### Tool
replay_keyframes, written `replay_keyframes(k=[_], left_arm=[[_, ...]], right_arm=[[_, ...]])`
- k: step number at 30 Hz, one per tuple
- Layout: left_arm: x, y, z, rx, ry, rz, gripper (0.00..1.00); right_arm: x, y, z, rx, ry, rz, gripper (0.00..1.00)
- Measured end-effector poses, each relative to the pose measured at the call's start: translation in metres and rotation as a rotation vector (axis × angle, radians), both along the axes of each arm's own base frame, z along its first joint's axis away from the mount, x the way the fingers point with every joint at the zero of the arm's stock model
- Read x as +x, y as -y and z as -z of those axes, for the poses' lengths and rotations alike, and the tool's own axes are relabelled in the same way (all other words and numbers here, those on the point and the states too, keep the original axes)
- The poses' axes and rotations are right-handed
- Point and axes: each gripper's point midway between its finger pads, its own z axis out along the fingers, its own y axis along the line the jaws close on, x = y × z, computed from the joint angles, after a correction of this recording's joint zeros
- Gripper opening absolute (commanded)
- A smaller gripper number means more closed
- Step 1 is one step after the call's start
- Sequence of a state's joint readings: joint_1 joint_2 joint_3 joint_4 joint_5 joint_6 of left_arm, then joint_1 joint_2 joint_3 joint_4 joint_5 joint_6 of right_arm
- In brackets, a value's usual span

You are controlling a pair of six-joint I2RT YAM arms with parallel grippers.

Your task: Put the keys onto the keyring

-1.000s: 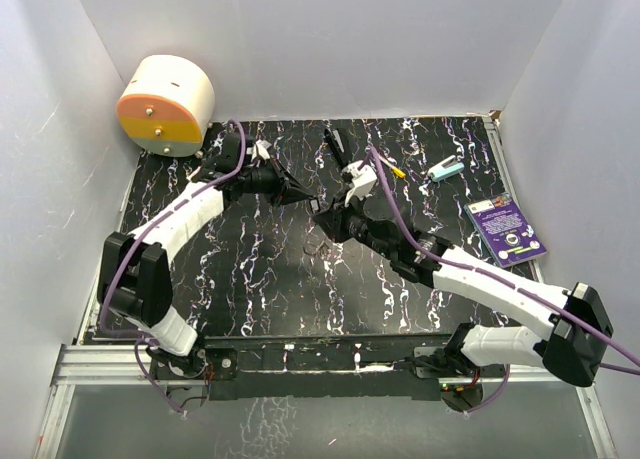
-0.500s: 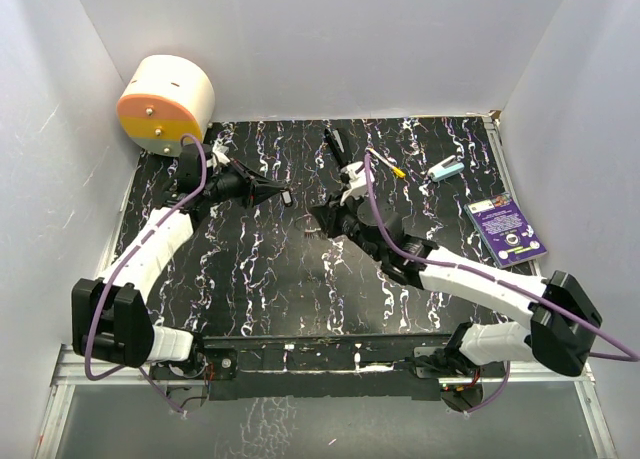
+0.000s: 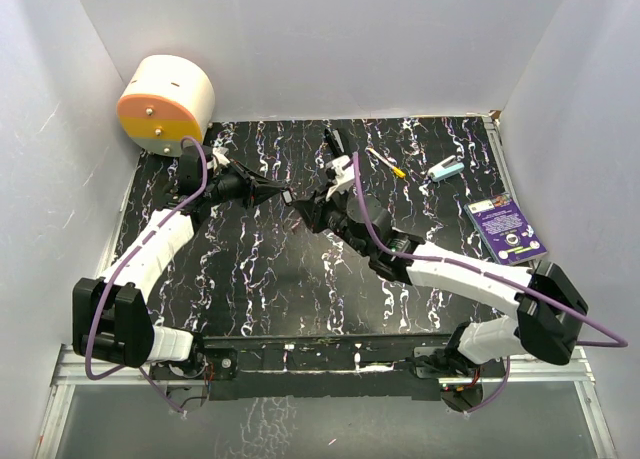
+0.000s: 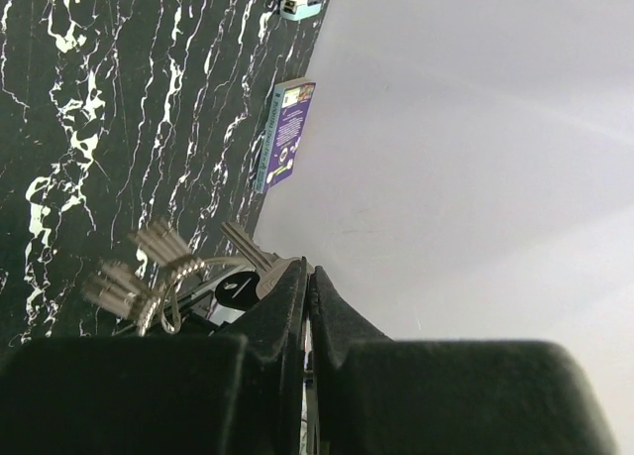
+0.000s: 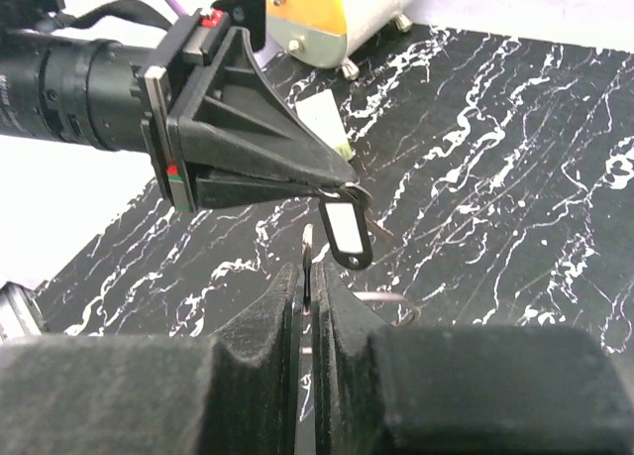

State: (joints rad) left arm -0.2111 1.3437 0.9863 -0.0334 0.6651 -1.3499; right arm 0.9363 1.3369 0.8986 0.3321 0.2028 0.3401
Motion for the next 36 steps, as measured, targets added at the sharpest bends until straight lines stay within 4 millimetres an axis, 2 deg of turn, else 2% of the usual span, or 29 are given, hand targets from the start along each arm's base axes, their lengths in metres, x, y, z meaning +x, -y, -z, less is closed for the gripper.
replay_keyframes(k=[5,14,30,36], left_arm=[[0.001,0.0,-0.001,-0.004,0.001,-0.002,0.0],[0.001,0.001,-0.002,-0.014,0.001,-0.006,0.0],[0.002,0.001,-0.003,-0.017,0.003,-0.007,0.0],[0.001,0.001,-0.004,-0.023,0.0,-0.002,0.0]], right_arm=[[0.003,-0.009,-0.005,0.018,0.016,-0.006,0.08],[0.011,-0.018,0.014,-0.022,0.013,-0.004,0.08],[0.024,-0.024,0.0,-0.015,0.066,0.026,0.08],[0.029,-0.028,0.003,-0.023,0.078,0.033,0.08]])
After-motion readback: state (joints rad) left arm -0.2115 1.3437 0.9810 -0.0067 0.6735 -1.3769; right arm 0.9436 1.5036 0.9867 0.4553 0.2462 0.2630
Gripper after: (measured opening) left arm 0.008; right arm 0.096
